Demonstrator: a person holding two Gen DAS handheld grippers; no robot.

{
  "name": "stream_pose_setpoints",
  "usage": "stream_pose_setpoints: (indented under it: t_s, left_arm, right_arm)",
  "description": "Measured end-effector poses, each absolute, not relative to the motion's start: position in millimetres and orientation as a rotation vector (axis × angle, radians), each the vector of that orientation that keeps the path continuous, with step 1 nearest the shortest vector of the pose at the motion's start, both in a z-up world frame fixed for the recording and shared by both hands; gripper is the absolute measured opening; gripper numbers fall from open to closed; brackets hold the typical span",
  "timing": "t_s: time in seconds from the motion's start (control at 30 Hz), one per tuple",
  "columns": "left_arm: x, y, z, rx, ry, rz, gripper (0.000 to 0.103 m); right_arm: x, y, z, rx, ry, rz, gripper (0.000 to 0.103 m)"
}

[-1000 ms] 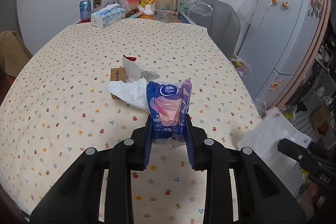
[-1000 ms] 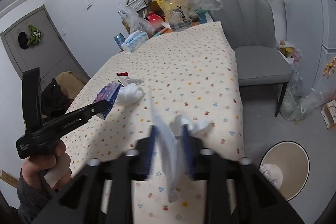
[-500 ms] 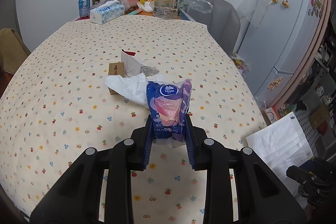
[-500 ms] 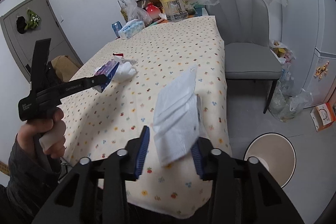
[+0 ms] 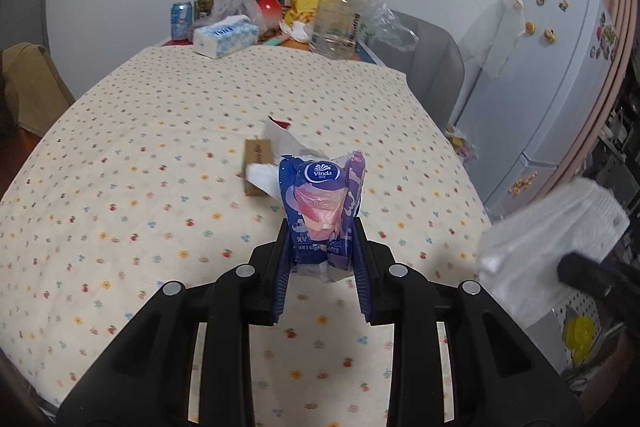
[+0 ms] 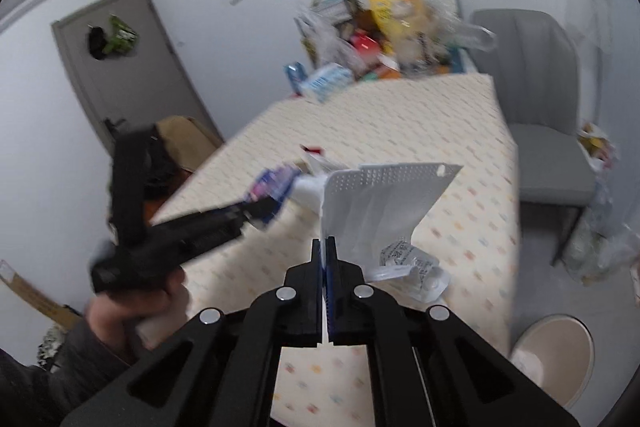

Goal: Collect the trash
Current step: 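Lift the package in the left gripper while the right gripper holds the paper bag, then carry both items over the white bin and open both grippers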

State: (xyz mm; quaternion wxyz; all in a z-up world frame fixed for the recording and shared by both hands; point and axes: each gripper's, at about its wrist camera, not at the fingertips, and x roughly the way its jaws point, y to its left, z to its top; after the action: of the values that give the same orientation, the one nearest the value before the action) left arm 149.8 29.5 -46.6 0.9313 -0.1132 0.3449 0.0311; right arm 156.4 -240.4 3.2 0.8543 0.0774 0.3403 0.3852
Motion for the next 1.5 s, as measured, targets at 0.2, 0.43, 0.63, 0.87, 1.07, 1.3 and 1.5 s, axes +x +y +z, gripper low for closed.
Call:
stream_pose_setpoints:
  t_s: [0.2, 0.43, 0.63, 0.87, 1.07, 1.3, 1.5]
  left_arm:
    - [141.2, 48.7, -39.6, -0.257, 0.681, 0.094, 0.028]
    - [140.3, 46.1, -43.3, -0.264, 0.685, 0.077, 0.028]
    - [138.6, 40.9, -40.0, -0.257, 0.674, 0.064, 0.028]
    - [137.3, 43.3, -39.7, -0.259, 0.673, 0.068, 0.028]
    - [139.3, 36.7, -37.4, -0.257, 0.667, 0.055, 0.028]
    - [154.5, 2.8, -29.4, -0.23, 0.657, -0.021, 0.028]
    - [174.8, -59.4, -28.2, -0.176, 0.674, -0.132, 0.028]
  right_arm:
    - [184.4, -232.7, -10.0, 0.215, 0.789, 0.726, 0.002]
    - [179.5, -240.5, 0.5, 0.258, 0.753, 0.78, 0.002]
    - [172.6, -230.1, 6.9, 0.096, 0.714, 0.587, 0.002]
    - [175.7, -225.7, 2.7, 0.184, 0.75, 0.703, 0.002]
    - [171.4, -238.0, 13.2, 0.236, 0.708, 0.741, 0.002]
    - [161.5, -304.9, 36.2, 0.266, 0.622, 0.575, 0.002]
    - [159.5, -367.0, 27.7, 0.313, 0.615, 0.434, 0.002]
